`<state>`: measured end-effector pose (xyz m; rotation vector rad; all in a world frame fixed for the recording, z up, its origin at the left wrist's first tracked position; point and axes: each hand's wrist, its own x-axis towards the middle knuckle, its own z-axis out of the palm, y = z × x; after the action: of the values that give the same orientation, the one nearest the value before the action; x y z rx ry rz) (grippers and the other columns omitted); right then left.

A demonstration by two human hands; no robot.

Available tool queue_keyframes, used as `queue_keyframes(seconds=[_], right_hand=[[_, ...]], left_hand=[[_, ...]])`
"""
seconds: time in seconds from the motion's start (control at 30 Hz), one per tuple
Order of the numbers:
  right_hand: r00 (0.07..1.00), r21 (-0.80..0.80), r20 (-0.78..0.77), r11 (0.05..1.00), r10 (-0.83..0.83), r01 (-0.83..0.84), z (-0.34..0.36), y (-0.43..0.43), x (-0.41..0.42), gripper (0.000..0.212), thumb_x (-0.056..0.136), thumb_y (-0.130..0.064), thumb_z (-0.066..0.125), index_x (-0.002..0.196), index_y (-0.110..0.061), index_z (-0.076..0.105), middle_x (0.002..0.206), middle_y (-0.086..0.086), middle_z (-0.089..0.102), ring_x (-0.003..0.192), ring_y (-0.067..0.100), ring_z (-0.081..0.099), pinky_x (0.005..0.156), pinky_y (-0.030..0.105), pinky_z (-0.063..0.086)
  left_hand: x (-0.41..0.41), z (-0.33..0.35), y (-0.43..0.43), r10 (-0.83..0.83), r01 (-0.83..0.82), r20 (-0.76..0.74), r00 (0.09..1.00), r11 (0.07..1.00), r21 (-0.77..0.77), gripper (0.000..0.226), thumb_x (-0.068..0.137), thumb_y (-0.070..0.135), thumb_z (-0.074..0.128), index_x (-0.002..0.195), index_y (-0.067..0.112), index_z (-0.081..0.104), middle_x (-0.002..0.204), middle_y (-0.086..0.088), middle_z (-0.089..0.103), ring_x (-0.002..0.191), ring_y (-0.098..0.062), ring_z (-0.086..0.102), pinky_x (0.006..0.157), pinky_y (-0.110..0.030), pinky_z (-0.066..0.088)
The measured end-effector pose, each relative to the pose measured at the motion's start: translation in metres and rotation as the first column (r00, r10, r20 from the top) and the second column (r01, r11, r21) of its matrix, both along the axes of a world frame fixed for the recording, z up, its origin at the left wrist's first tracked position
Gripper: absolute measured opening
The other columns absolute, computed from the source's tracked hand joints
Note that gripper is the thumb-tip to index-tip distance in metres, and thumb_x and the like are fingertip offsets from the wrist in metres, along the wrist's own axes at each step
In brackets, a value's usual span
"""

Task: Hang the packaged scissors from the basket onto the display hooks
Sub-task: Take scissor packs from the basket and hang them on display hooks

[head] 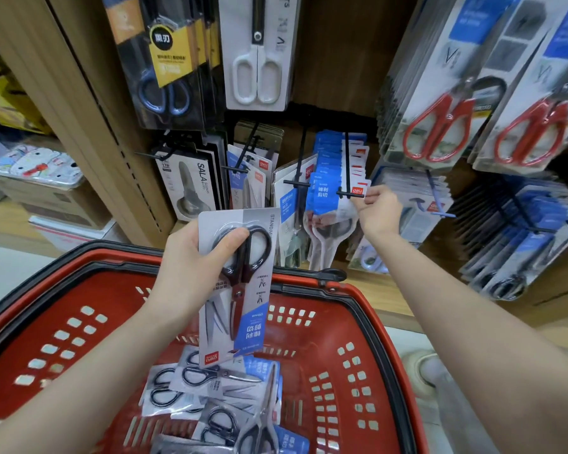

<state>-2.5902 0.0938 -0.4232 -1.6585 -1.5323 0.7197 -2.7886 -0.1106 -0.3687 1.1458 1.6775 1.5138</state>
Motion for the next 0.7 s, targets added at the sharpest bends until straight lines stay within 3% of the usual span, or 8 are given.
queue_keyframes(seconds=[0.17, 0.23, 0.3, 0.43, 0.5, 0.57, 0.63, 0.7], right_hand=[[0.995, 0.004, 0.1, 1.0, 0.008, -0.009, 0.006, -0.012, 0.004, 0.035, 0.089, -0.009, 0.062, 0.12, -0.001, 0.048, 0.119, 0.014, 0.054, 0.105, 0.024, 0.056, 0.086, 0.029, 0.045], [0.994, 0.067, 0.11, 0.998, 0.013, -0.02, 0.01, -0.03, -0.003, 0.033, 0.089, -0.005, 0.058, 0.119, 0.0, 0.044, 0.116, 0.014, 0.049, 0.1, 0.024, 0.053, 0.087, 0.03, 0.044], [0.993, 0.074, -0.015, 0.991, 0.115, -0.114, 0.016, -0.057, -0.011, 0.033, 0.092, -0.008, 0.053, 0.121, -0.001, 0.041, 0.1, 0.007, 0.054, 0.092, 0.018, 0.054, 0.091, 0.037, 0.047], [0.934, -0.03, -0.275, 0.969, 0.23, -0.247, 0.034, -0.107, -0.019, 0.03, 0.097, -0.023, 0.048, 0.122, -0.008, 0.041, 0.095, 0.003, 0.061, 0.107, 0.023, 0.059, 0.101, 0.044, 0.044], [0.889, -0.107, -0.349, 0.93, 0.296, -0.351, 0.042, -0.13, -0.019, 0.024, 0.098, -0.028, 0.046, 0.118, -0.015, 0.045, 0.095, -0.003, 0.06, 0.099, 0.02, 0.062, 0.096, 0.042, 0.048], [0.859, -0.199, -0.311, 0.856, 0.406, -0.476, 0.044, -0.151, -0.017, 0.02, 0.096, -0.037, 0.048, 0.107, -0.021, 0.053, 0.102, -0.003, 0.063, 0.099, 0.016, 0.062, 0.094, 0.035, 0.049], [0.847, -0.276, -0.225, 0.802, 0.482, -0.53, 0.044, -0.166, -0.011, 0.023, 0.092, -0.041, 0.053, 0.1, -0.021, 0.059, 0.094, -0.005, 0.065, 0.089, 0.011, 0.063, 0.076, 0.017, 0.049], [0.859, -0.321, -0.188, 0.796, 0.477, -0.513, 0.046, -0.17, 0.0, 0.018, 0.087, -0.035, 0.064, 0.088, -0.016, 0.063, 0.074, -0.004, 0.065, 0.064, 0.008, 0.062, 0.056, 0.014, 0.044]], left_hand=[[0.005, 0.013, -0.01, 0.006, -0.006, -0.01, 1.0, 1.0, -0.005, 0.014, 0.088, 0.019, 0.063, 0.088, 0.033, 0.063, 0.083, 0.019, 0.07, 0.078, 0.006, 0.066, 0.067, -0.01, 0.051], [0.007, 0.018, -0.014, 0.008, -0.008, -0.009, 1.0, 1.0, -0.01, 0.013, 0.088, 0.02, 0.062, 0.09, 0.033, 0.063, 0.088, 0.016, 0.07, 0.082, 0.004, 0.066, 0.071, -0.013, 0.052], [0.008, 0.023, -0.016, 0.029, -0.029, 0.018, 0.999, 1.0, -0.01, 0.012, 0.089, 0.021, 0.062, 0.092, 0.032, 0.064, 0.092, 0.012, 0.071, 0.087, 0.0, 0.067, 0.077, -0.018, 0.052], [0.013, 0.023, -0.017, 0.086, -0.084, 0.143, 0.986, 0.996, -0.015, 0.01, 0.091, 0.025, 0.06, 0.098, 0.029, 0.065, 0.1, 0.006, 0.072, 0.097, -0.009, 0.067, 0.09, -0.032, 0.052], [0.015, 0.02, -0.017, 0.116, -0.116, 0.254, 0.96, 0.993, -0.015, 0.014, 0.092, 0.029, 0.059, 0.104, 0.025, 0.066, 0.105, 0.003, 0.072, 0.102, -0.013, 0.066, 0.096, -0.039, 0.05], [0.018, 0.019, -0.017, 0.14, -0.147, 0.384, 0.912, 0.989, -0.011, 0.028, 0.091, 0.036, 0.06, 0.115, 0.022, 0.064, 0.113, 0.0, 0.07, 0.11, -0.017, 0.063, 0.101, -0.044, 0.046], [0.02, 0.021, -0.017, 0.166, -0.193, 0.535, 0.828, 0.981, -0.006, 0.037, 0.092, 0.038, 0.058, 0.125, 0.021, 0.058, 0.119, 0.001, 0.067, 0.113, -0.018, 0.061, 0.103, -0.044, 0.044], [0.02, 0.023, -0.016, 0.184, -0.25, 0.642, 0.744, 0.968, 0.011, 0.037, 0.095, 0.034, 0.053, 0.129, 0.02, 0.054, 0.12, 0.001, 0.067, 0.111, -0.017, 0.063, 0.103, -0.042, 0.045]])
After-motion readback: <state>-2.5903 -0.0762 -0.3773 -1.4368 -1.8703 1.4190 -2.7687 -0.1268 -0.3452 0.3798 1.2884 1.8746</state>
